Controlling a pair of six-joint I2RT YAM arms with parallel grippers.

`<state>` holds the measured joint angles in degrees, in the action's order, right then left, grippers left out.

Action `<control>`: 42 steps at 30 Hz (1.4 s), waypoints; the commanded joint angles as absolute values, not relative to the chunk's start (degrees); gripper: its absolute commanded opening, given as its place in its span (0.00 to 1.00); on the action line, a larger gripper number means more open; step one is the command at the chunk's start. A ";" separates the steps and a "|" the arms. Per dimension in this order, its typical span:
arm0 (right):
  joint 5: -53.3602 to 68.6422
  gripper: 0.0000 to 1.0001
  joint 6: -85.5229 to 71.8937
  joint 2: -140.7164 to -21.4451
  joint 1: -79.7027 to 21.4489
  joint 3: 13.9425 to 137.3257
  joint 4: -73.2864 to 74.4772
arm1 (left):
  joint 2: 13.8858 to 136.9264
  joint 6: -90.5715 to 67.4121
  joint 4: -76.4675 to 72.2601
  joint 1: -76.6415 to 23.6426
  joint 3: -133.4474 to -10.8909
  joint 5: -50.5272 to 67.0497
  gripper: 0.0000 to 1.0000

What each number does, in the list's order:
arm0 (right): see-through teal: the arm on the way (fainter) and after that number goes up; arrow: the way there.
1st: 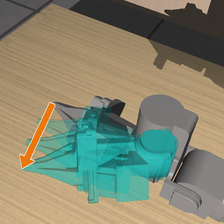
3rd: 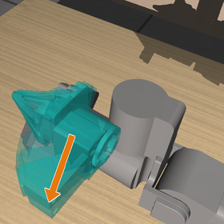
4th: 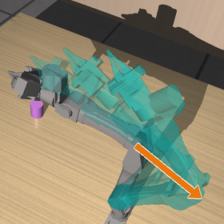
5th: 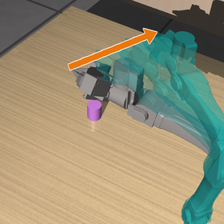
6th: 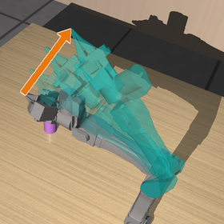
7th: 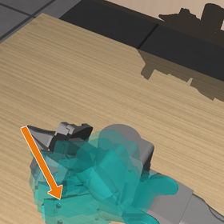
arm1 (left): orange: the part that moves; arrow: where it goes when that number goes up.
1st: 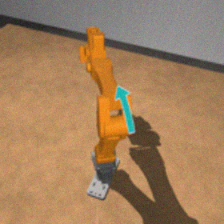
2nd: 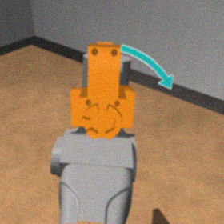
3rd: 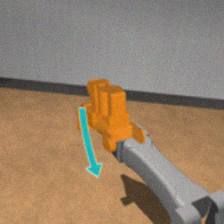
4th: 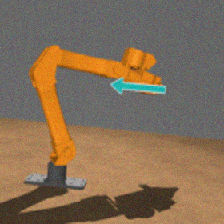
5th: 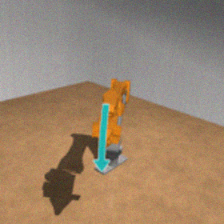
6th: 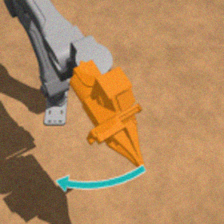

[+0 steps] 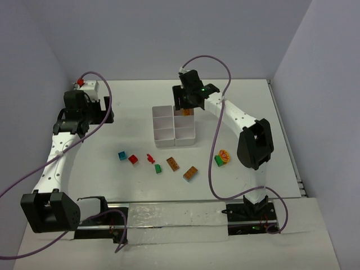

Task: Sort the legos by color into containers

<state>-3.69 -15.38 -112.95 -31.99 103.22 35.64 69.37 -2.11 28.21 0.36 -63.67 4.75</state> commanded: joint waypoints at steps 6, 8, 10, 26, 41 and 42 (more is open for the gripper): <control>-1.23 0.63 -13.93 -106.51 -32.33 100.24 31.56 | 68.20 -1.95 25.23 0.52 -63.62 4.37 0.99; -1.14 0.60 -13.89 -105.09 -32.43 99.53 30.26 | 68.45 -2.17 25.31 0.44 -63.87 4.38 0.99; -1.83 0.49 -13.89 -104.50 -32.46 98.54 28.32 | 68.79 -2.11 25.38 0.50 -64.26 4.46 0.99; -8.71 0.78 -14.59 -107.30 -32.63 103.46 36.10 | 68.93 -1.70 25.46 0.50 -64.25 4.42 0.99; -8.26 0.72 -16.23 -115.28 -32.52 109.83 40.05 | 68.76 -1.99 25.46 0.47 -64.13 4.16 0.99; -8.22 0.71 -16.39 -115.49 -32.52 110.09 40.28 | 68.62 -1.96 25.38 0.53 -64.00 4.22 0.99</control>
